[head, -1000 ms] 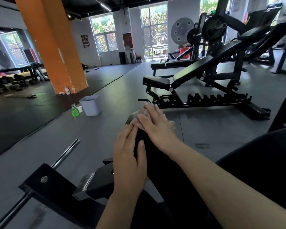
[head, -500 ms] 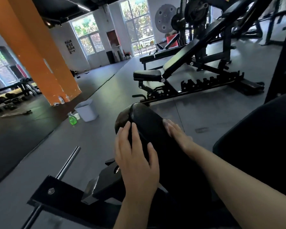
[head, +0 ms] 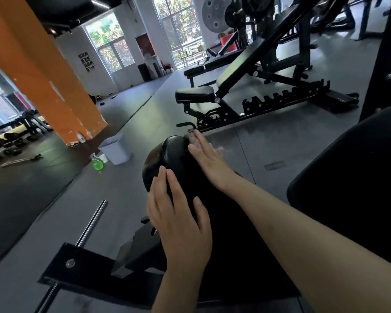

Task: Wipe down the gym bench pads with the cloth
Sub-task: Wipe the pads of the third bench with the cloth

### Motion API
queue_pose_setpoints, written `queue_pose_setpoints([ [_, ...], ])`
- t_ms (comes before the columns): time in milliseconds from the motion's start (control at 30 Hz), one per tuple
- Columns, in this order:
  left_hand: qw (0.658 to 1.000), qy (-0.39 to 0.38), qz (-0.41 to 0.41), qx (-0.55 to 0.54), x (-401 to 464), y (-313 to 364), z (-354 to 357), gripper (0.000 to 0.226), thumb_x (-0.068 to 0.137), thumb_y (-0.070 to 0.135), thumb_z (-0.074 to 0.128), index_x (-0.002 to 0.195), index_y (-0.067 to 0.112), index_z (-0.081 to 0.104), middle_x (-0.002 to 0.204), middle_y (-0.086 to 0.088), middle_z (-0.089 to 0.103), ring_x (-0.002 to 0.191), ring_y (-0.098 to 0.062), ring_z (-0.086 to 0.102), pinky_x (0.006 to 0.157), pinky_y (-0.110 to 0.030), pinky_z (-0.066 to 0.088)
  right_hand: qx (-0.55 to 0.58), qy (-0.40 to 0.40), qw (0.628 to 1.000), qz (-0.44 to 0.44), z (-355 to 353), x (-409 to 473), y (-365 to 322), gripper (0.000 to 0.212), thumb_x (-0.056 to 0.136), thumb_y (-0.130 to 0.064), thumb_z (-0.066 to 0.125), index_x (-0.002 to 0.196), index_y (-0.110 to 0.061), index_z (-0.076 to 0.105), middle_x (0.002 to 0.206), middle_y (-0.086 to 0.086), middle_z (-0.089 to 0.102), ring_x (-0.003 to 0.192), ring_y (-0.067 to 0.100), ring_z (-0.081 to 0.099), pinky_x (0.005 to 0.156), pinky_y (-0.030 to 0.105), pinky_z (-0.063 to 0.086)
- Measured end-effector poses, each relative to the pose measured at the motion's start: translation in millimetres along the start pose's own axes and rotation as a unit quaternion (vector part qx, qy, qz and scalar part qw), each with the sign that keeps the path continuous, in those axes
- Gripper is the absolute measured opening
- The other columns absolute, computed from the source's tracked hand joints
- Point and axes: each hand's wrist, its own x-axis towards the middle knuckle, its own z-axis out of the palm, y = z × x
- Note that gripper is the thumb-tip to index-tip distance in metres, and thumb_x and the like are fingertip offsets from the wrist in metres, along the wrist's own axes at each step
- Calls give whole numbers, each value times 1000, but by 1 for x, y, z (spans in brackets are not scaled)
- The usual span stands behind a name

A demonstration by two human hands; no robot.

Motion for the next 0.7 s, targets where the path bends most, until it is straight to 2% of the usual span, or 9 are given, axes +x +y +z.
queue_pose_setpoints([
  [67, 1000, -3, -1, 0, 0, 0, 0, 57, 91, 24, 33, 144, 8, 20, 150, -9, 18, 137, -28, 19, 109, -46, 18, -10, 6, 1000, 18, -3, 2, 15, 62, 97, -57, 25, 152, -31, 10, 157, -3, 20, 146, 18, 5, 116, 42, -8],
  [133, 1000, -5, 1, 3, -1, 0, 0, 58, 91, 23, 34, 144, 7, 20, 150, -9, 17, 138, -29, 19, 110, -46, 17, -44, 8, 998, 46, -5, 4, 33, 77, 84, -71, 18, 151, -33, 17, 157, -3, 22, 145, 19, 11, 114, 43, -6],
  [233, 1000, -5, 1, 1, -1, -1, 1, 58, 91, 23, 34, 145, 5, 20, 151, -9, 17, 138, -29, 19, 110, -47, 19, -50, 12, 992, 113, -12, -8, 71, 87, 70, -76, 8, 148, -39, 22, 158, -7, 17, 146, 18, 11, 116, 49, -7],
  [333, 1000, -3, -2, -3, -1, 1, 2, 59, 90, 23, 35, 145, 7, 19, 151, -10, 19, 137, -29, 19, 109, -52, 23, -63, 8, 978, 200, -20, -38, 115, 71, 82, -71, 13, 148, -45, 15, 159, -12, 2, 147, 19, 3, 115, 52, -7],
  [433, 1000, 1, -1, -1, -1, 1, 2, 60, 90, 21, 35, 145, 6, 20, 151, -11, 19, 138, -29, 19, 111, -53, 21, 10, 15, 966, 258, -24, -54, 135, 61, 94, -62, 20, 150, -40, 12, 159, -10, 1, 147, 21, 4, 117, 52, 0],
  [533, 1000, -1, -1, -3, -2, 0, 2, 59, 90, 22, 35, 145, 6, 20, 151, -13, 21, 139, -29, 19, 112, -52, 18, 46, 32, 964, 262, -27, -52, 123, 52, 104, -37, 25, 152, -20, 14, 160, -1, 9, 146, 18, 10, 118, 38, 2],
  [600, 1000, -5, -1, -7, -2, -1, 1, 60, 90, 23, 35, 146, 8, 19, 152, -12, 20, 140, -27, 19, 113, -49, 17, 23, 23, 972, 232, -27, -47, 106, 48, 105, -33, 19, 152, -22, 13, 160, -6, 6, 146, 14, 7, 110, 23, 2],
  [633, 1000, -5, 0, -8, -1, -1, 1, 60, 90, 24, 35, 146, 8, 19, 152, -11, 21, 139, -27, 19, 113, -48, 16, 18, 21, 977, 209, -26, -42, 94, 47, 105, -33, 17, 152, -25, 15, 159, -9, 7, 146, 12, 7, 109, 23, 0],
  [700, 1000, -4, 3, -9, -1, -2, 0, 59, 90, 24, 36, 145, 8, 21, 151, -12, 22, 138, -28, 21, 111, -48, 18, 12, 11, 988, 152, -21, -31, 63, 45, 105, -34, 18, 150, -30, 20, 159, -12, 9, 146, 11, 8, 114, 35, -5],
])
